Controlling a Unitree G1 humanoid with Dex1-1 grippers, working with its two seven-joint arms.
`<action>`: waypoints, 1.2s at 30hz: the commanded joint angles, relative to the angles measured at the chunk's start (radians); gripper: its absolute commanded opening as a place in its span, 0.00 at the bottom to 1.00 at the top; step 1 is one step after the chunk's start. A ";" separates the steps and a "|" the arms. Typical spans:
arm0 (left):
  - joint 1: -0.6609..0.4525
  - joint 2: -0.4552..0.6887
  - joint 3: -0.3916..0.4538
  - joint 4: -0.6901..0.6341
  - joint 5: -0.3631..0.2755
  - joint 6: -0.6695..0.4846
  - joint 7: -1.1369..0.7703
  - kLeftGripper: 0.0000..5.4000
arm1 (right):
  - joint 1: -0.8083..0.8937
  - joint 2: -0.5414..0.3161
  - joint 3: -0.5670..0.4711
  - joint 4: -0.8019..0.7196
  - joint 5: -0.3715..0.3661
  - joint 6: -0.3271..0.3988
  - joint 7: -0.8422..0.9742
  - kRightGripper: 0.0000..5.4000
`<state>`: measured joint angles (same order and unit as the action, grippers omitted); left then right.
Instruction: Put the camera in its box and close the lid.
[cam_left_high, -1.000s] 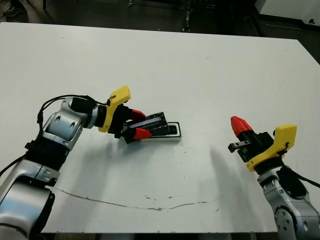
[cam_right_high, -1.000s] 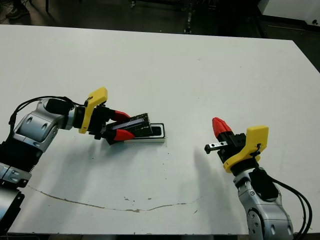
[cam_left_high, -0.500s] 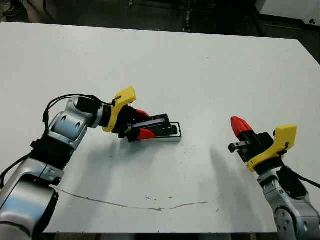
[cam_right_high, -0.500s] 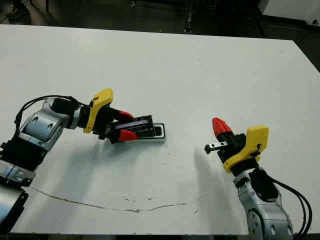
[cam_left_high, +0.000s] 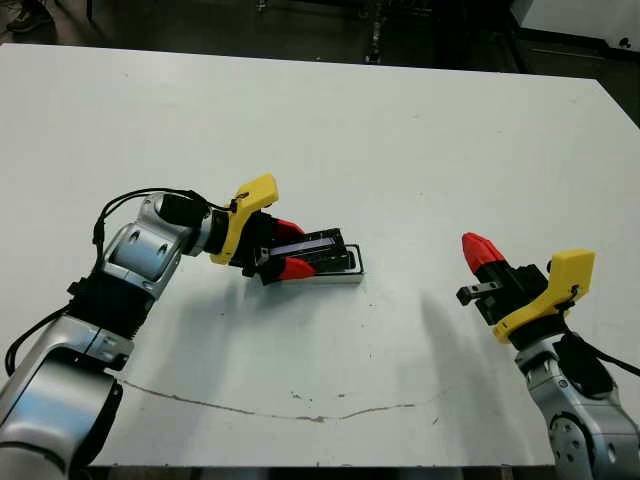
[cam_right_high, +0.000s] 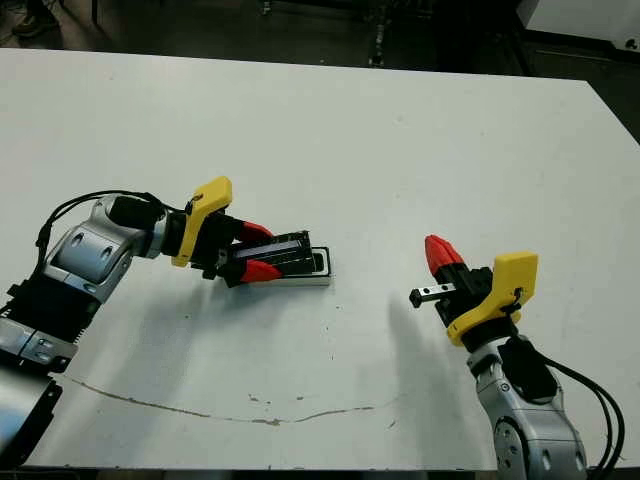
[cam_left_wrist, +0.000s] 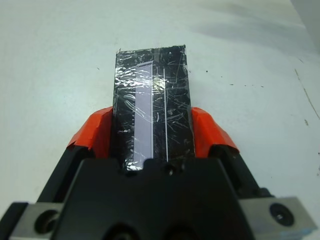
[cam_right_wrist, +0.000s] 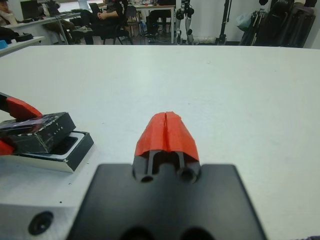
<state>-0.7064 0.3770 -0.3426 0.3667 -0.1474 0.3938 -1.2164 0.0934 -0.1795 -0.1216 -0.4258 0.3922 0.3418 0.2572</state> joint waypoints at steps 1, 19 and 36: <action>0.054 -0.058 -0.061 0.007 -0.001 -0.003 -0.031 0.59 | 0.014 -0.003 -0.009 -0.007 0.003 0.015 -0.011 0.00; 0.014 -0.097 -0.152 0.056 0.105 -0.135 -0.025 0.59 | 0.011 -0.015 -0.012 -0.016 0.006 0.023 -0.012 0.00; 0.019 -0.092 -0.191 0.044 0.176 -0.186 -0.023 0.59 | 0.012 -0.013 -0.017 -0.016 0.016 0.027 -0.006 0.00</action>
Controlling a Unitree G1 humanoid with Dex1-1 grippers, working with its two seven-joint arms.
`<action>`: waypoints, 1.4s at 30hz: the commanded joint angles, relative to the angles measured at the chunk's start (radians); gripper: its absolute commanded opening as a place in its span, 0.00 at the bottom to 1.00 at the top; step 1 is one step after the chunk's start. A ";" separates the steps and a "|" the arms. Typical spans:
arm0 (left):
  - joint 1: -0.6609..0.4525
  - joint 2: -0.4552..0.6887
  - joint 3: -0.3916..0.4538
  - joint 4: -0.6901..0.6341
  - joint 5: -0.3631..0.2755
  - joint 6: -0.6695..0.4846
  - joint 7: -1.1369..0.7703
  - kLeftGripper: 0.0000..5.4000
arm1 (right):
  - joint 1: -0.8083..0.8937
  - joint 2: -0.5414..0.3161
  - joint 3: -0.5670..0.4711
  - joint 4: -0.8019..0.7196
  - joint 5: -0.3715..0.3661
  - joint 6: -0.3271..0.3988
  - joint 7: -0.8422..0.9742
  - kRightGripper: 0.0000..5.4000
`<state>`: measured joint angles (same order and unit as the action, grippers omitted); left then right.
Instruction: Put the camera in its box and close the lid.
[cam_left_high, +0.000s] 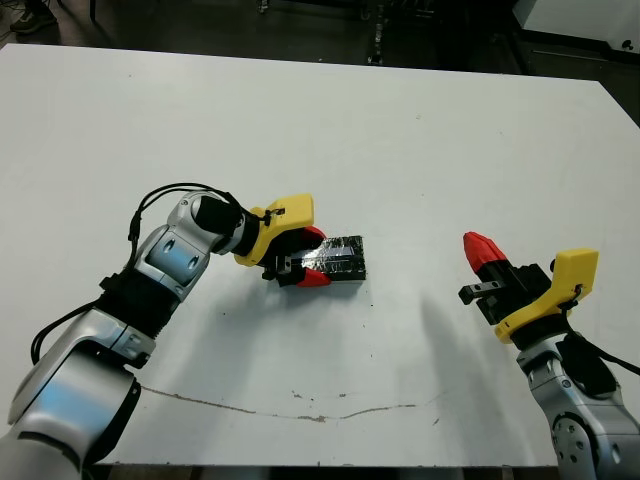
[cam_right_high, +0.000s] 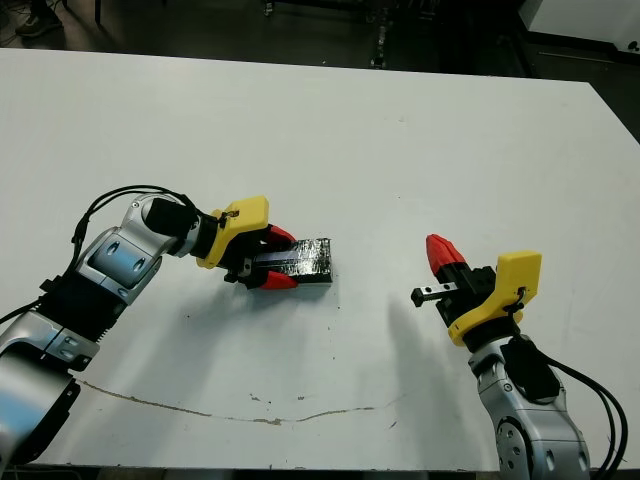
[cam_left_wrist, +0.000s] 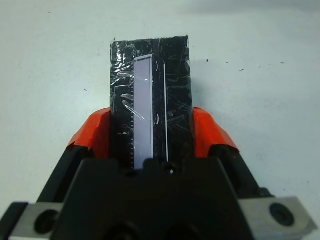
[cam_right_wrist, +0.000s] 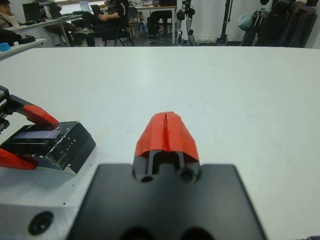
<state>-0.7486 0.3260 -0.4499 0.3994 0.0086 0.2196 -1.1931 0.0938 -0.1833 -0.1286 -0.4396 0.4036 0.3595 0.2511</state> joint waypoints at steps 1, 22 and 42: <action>0.062 -0.043 -0.083 0.014 0.019 -0.012 -0.046 0.59 | 0.012 -0.009 -0.010 -0.001 0.006 0.009 0.001 0.00; 0.070 -0.145 -0.057 0.083 0.015 0.131 0.065 0.59 | 0.024 -0.005 -0.014 -0.009 0.014 0.012 -0.008 0.00; 0.103 -0.120 -0.118 -0.025 0.114 0.109 0.146 0.71 | 0.029 -0.004 -0.011 -0.006 0.012 0.006 -0.009 0.00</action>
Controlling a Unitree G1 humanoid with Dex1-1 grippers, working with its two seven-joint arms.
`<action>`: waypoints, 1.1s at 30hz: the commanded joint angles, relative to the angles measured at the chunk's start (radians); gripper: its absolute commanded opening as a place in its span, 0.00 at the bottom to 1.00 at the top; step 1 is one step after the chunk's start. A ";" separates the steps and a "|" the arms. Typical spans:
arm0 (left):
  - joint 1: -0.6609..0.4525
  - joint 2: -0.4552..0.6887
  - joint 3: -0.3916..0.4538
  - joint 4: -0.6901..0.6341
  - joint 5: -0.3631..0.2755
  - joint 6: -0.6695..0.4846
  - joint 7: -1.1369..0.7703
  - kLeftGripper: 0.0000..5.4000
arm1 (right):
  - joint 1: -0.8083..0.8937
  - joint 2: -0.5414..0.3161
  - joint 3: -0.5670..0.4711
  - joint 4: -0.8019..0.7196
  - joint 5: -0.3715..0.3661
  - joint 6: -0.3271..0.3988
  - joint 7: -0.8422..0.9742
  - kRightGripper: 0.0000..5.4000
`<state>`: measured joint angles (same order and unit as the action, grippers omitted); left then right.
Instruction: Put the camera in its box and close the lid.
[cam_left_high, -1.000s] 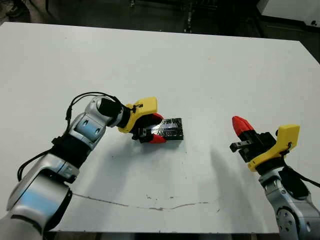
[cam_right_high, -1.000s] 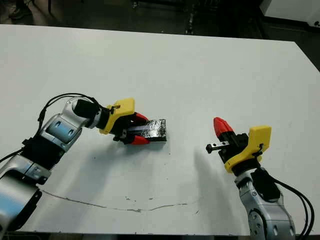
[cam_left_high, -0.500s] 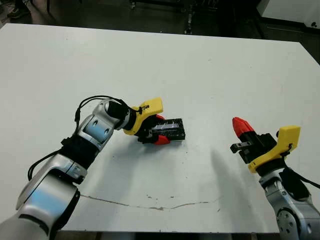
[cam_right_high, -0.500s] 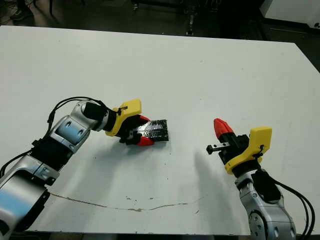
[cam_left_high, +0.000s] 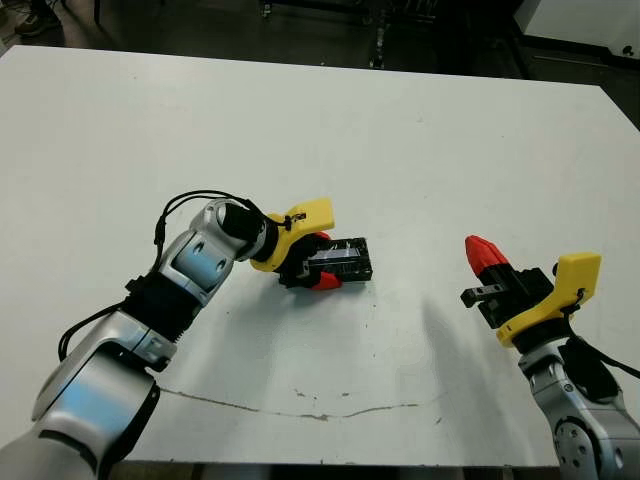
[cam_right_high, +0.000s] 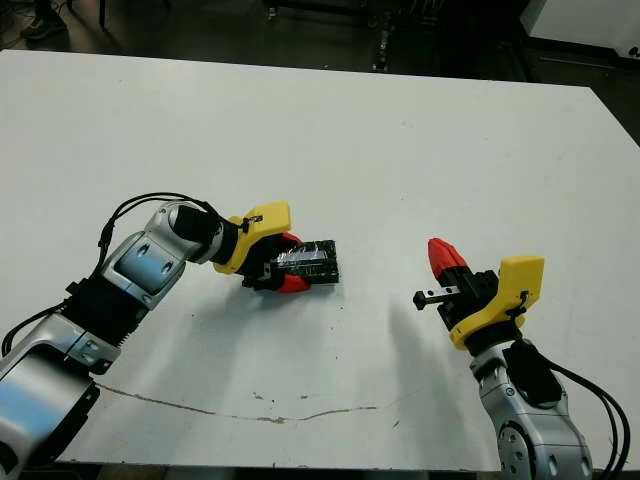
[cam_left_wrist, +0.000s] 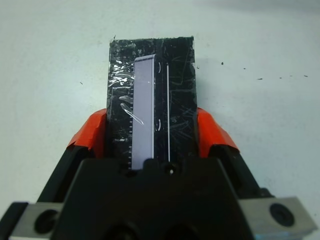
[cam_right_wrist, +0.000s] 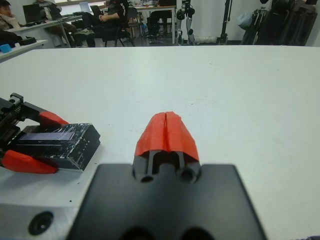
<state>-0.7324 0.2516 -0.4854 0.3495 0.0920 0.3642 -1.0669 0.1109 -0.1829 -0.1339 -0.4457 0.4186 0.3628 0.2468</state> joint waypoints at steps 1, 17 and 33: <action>0.091 -0.048 -0.077 0.032 0.028 -0.059 0.023 0.73 | 0.012 -0.005 -0.005 0.001 -0.005 0.000 -0.004 0.00; 0.088 -0.057 -0.063 0.103 0.035 -0.172 0.079 1.00 | 0.013 -0.006 -0.008 0.000 0.005 0.001 0.002 0.00; 0.129 0.033 0.054 -0.007 -0.084 -0.078 0.018 1.00 | 0.008 -0.006 -0.006 0.002 0.004 -0.003 0.003 0.00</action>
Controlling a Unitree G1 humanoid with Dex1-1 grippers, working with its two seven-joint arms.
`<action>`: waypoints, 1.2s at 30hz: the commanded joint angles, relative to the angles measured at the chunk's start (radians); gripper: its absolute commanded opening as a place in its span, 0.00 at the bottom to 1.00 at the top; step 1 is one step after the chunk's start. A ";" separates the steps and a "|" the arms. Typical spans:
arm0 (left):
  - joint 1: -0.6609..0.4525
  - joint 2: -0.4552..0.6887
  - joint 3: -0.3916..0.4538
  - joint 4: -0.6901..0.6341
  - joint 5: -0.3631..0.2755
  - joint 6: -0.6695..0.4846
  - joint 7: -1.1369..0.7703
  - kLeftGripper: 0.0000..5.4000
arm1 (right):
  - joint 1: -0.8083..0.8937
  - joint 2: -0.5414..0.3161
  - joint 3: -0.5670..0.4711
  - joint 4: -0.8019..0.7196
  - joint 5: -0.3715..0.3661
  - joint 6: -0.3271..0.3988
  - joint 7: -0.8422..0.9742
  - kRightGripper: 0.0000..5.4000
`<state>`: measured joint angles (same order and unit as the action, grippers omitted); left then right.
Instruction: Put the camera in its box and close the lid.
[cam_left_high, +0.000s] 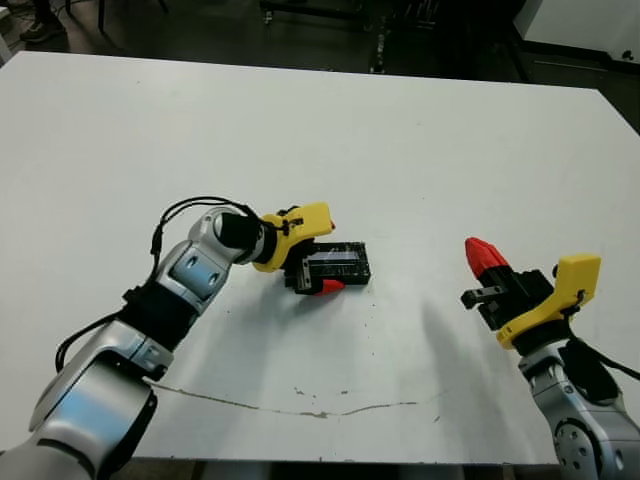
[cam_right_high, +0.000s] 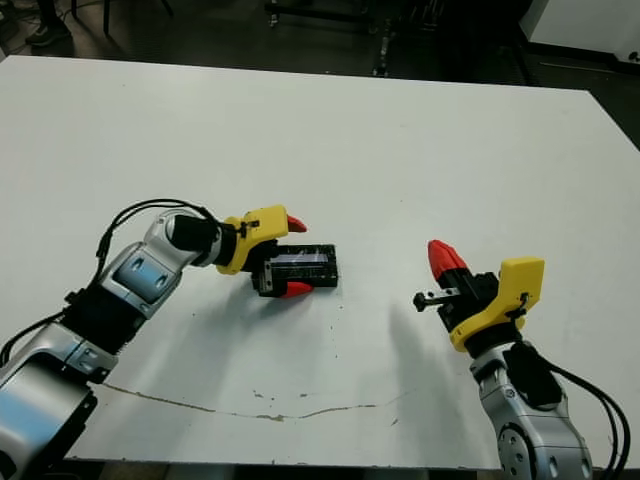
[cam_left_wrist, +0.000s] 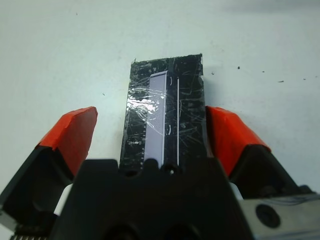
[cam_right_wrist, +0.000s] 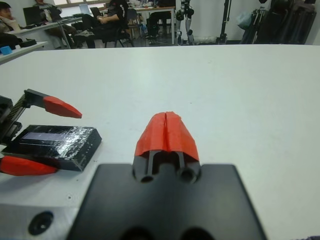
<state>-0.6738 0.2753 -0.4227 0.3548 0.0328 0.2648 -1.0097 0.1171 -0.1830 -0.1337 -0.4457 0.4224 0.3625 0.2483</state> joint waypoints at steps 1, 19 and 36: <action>0.082 0.024 0.007 -0.026 -0.039 0.031 -0.046 1.00 | 0.002 -0.007 -0.006 0.002 -0.003 -0.006 0.003 0.00; 0.301 0.327 0.241 -0.380 -0.244 0.242 -0.084 1.00 | -0.010 -0.008 0.001 -0.002 -0.006 0.002 0.003 0.00; 0.374 0.065 0.620 -0.699 -0.441 0.473 0.503 0.95 | -0.003 0.001 0.001 -0.001 -0.002 0.005 -0.004 0.00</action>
<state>-0.3285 0.4035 0.1745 -0.2998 -0.3911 0.7161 -0.5868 0.1062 -0.1814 -0.1279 -0.4489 0.4196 0.3627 0.2496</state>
